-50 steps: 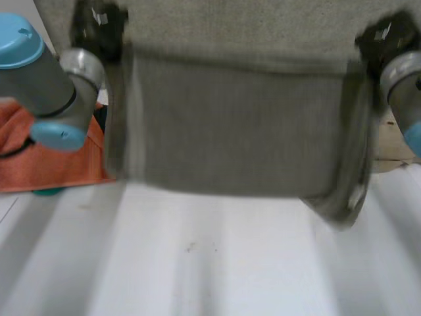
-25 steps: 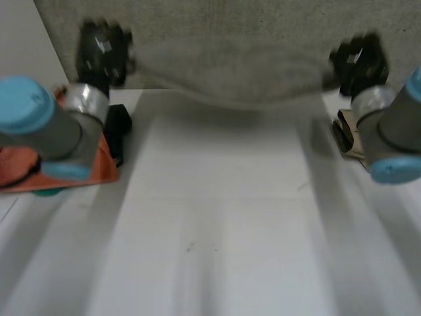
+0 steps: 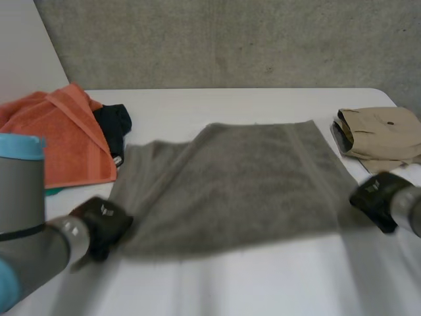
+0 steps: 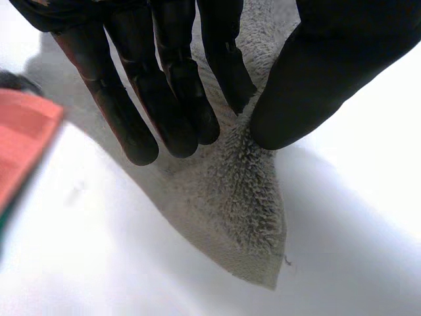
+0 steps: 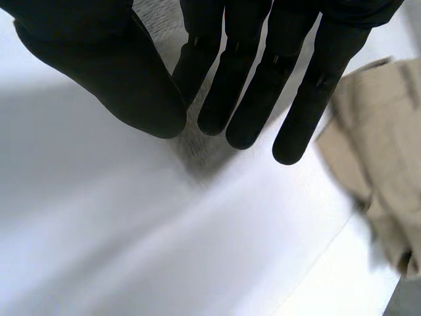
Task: Fold the laundry.
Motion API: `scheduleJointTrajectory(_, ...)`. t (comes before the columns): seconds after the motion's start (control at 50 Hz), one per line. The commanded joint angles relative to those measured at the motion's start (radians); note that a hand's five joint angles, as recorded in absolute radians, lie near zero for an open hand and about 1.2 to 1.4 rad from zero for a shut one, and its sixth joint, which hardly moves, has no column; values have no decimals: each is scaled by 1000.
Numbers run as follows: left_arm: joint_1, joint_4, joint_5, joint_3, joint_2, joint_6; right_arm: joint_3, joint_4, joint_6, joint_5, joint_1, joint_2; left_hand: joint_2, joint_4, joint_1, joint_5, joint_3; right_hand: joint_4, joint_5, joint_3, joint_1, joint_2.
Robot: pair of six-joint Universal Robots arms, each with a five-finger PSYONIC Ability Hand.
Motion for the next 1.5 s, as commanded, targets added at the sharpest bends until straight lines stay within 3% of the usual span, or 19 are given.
scheduleJointTrajectory(0.02, -28, -29, 60, -6, 101, 9, 132, -24, -158, -6, -62, -155, 200, 195, 263, 230, 203, 195, 197, 201, 270, 215)
scheduleJointTrajectory(0.14, -21, 165, 51, 120, -34, -5, 26, -197, -8, -20, -37, 25, 200, 195, 263, 230, 203, 195, 197, 201, 270, 215)
scheduleJointTrajectory(0.22, -31, 179, 52, 169, -83, -31, -6, -245, 93, -32, -2, 64, 200, 195, 263, 230, 203, 124, 125, 130, 198, 143)
scheduleJointTrajectory(0.26, -33, 180, 52, 180, -88, -48, -5, -256, 148, -49, 3, 61, 200, 195, 263, 230, 203, -481, -480, -475, -407, -462)
scheduleJointTrajectory(0.28, -35, 182, 54, 194, -86, -72, 1, -262, 199, -72, 4, 49, 200, 195, 263, 230, 203, -915, -913, -909, -840, -895)
scheduleJointTrajectory(0.32, -35, 192, 55, 222, -86, -111, 18, -261, 277, -112, 1, -1, 200, 195, 263, 230, 203, -1021, -1020, -1015, -947, -1002)
scheduleJointTrajectory(0.48, -35, 262, 57, 334, -88, -252, 133, -262, 561, -196, 32, -130, 200, 195, 263, 230, 203, -1026, -1025, -1020, -952, -1007)
scheduleJointTrajectory(0.56, -35, 269, 57, 372, -111, -258, 155, -273, 812, -210, 166, -130, 200, 195, 263, 230, 203, -1026, -1025, -1020, -952, -1007)
scheduleJointTrajectory(0.66, -35, 271, 54, 403, -136, -264, 159, -368, 974, -196, 300, -45, 200, 195, 263, 230, 203, -1026, -1025, -1020, -952, -1007)
scheduleJointTrajectory(0.76, -28, 288, 42, 427, -151, -271, 150, -495, 962, -141, 372, 80, 200, 195, 263, 230, 203, -1026, -1025, -1020, -952, -1007)
scheduleJointTrajectory(0.9, 4, 298, 3, 430, -148, -301, 156, -550, 813, -9, 287, 100, 200, 195, 263, 230, 203, -961, -959, -955, -886, -941)
scheduleJointTrajectory(1.08, 16, 298, 2, 417, -145, -301, 190, -569, 595, -12, 40, 90, 200, 195, 263, 230, 203, -515, -513, -509, -440, -495)
scheduleJointTrajectory(1.18, 27, 295, 0, 395, -140, -301, 185, -572, 561, -38, 0, 89, 200, 195, 263, 230, 203, -303, -301, -297, -228, -284)
scheduleJointTrajectory(1.22, 25, 295, 2, 387, -139, -301, 182, -575, 549, -52, -6, 90, 200, 195, 263, 230, 203, -162, -161, -156, -88, -143)
scheduleJointTrajectory(1.26, 22, 292, 0, 375, -136, -301, 176, -576, 537, -77, -20, 89, 200, 195, 263, 230, 203, 189, 191, 195, 264, 209)
scheduleJointTrajectory(1.4, 10, 263, 3, 305, -68, -289, 158, -554, 491, -117, -54, 58, 200, 195, 263, 230, 203, 195, 197, 201, 270, 215)
scheduleJointTrajectory(1.5, 1, 156, 6, 230, 47, -277, 153, -420, 342, -118, -118, -116, 200, 195, 263, 230, 203, 195, 197, 201, 270, 215)
